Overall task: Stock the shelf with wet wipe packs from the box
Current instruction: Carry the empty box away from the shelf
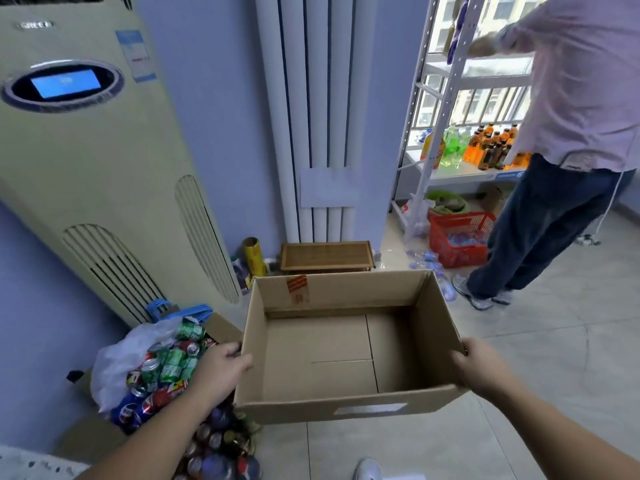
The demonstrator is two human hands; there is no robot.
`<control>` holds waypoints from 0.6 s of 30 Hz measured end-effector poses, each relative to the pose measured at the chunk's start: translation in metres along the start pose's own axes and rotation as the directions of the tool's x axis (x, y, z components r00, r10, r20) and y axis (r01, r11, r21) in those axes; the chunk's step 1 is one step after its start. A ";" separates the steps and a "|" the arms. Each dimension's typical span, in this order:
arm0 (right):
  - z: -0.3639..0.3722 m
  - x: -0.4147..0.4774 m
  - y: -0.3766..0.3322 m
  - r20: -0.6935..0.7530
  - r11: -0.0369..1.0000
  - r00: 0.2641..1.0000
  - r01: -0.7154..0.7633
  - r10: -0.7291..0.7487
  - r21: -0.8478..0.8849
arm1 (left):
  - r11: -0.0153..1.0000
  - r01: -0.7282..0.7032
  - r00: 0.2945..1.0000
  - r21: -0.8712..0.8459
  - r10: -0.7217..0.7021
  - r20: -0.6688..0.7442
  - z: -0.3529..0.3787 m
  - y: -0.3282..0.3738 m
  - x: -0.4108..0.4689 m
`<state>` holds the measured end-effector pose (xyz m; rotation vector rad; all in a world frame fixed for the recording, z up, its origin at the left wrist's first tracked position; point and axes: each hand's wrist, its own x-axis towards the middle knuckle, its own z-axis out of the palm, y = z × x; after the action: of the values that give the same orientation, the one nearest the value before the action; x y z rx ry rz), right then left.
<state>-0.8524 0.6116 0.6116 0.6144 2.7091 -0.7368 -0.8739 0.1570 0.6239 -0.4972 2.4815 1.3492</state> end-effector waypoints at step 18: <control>-0.069 0.262 -0.098 0.084 0.984 0.994 0.049 -0.065 0.173 | 0.995 0.098 0.995 0.032 -0.098 -0.019 0.023 0.128 0.232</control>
<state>-1.1365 0.6578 0.6167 0.5294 2.6094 -0.9952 -1.1359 0.2028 0.6168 -0.6172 2.4542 1.2701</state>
